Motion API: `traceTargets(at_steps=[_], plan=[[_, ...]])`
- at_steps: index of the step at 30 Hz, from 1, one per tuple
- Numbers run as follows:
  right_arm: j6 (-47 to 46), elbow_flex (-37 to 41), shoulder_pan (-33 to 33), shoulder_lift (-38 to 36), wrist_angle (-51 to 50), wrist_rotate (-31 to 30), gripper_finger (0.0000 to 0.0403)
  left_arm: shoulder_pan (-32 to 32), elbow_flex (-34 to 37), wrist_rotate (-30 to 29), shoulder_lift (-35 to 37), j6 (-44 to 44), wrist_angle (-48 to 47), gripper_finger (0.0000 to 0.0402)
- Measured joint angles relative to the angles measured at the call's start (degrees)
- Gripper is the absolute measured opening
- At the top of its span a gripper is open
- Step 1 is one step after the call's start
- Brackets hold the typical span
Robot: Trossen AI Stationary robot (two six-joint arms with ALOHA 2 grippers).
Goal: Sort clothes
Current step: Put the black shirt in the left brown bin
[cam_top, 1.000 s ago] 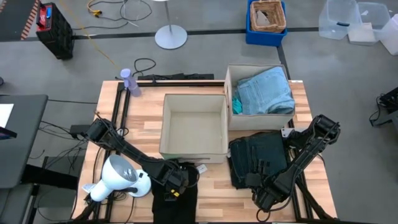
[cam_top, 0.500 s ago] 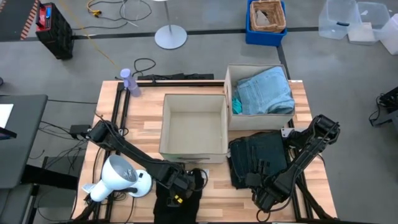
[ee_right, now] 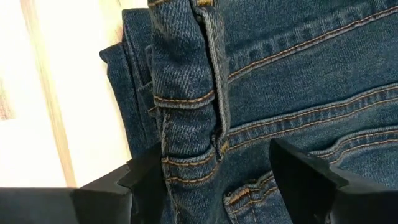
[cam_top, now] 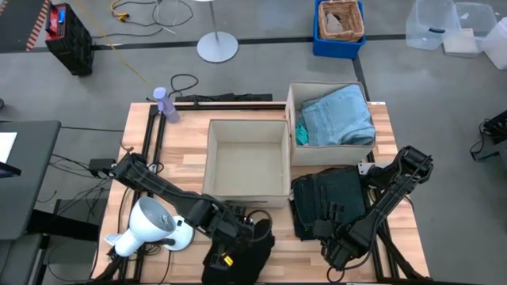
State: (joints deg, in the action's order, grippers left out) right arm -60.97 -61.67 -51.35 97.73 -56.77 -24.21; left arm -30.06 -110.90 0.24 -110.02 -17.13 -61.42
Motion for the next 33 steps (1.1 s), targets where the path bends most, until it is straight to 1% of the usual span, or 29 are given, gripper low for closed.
traceTargets(at_steps=[2,7,9,11,12,13,15,19,22,28,31,33], plan=[[0.0,0.0,0.0,0.0,0.0,0.0,0.0281,0.0,-4.1,1.0,0.0,0.6,-1.7,0.0021],[0.1,0.0,0.0,0.0,0.1,-0.1,0.0281,0.0,-15.2,1.1,0.0,1.3,-4.0,0.0021],[0.1,0.0,0.0,0.0,0.1,-0.2,0.0281,0.0,-19.5,0.6,0.0,1.7,-4.2,0.0021],[0.0,0.0,0.0,0.0,0.1,-0.2,0.0281,0.0,-24.0,-1.2,0.0,2.7,-4.1,0.0021],[0.0,0.0,0.0,0.0,0.1,-0.2,0.0281,0.0,-24.2,-1.8,0.7,3.2,-2.2,0.0021],[0.0,0.0,0.0,0.0,0.2,-0.2,0.0281,0.2,-22.9,-2.1,2.4,3.9,1.1,0.0021],[0.0,-0.1,0.0,0.0,0.2,-0.2,0.0281,0.2,-21.9,-4.6,4.8,5.2,6.4,0.0021],[0.0,-0.1,0.0,0.0,0.3,-0.2,0.0281,0.5,-24.1,-8.9,7.5,10.1,15.3,0.0021],[0.0,-0.1,0.0,0.0,0.3,-0.2,0.0281,1.3,-23.9,-13.2,9.7,13.1,20.4,0.0021],[-0.6,-0.1,0.0,0.0,0.4,-0.2,0.0281,3.3,-23.9,-26.1,11.7,17.7,26.6,0.0021],[-1.0,-0.1,0.0,0.0,0.5,-0.2,0.0281,4.8,-23.9,-33.7,11.7,17.6,26.5,0.0021],[-1.0,-0.1,0.0,0.0,0.5,-0.2,0.0281,6.1,-23.8,-38.5,11.5,15.8,25.2,0.0021]])
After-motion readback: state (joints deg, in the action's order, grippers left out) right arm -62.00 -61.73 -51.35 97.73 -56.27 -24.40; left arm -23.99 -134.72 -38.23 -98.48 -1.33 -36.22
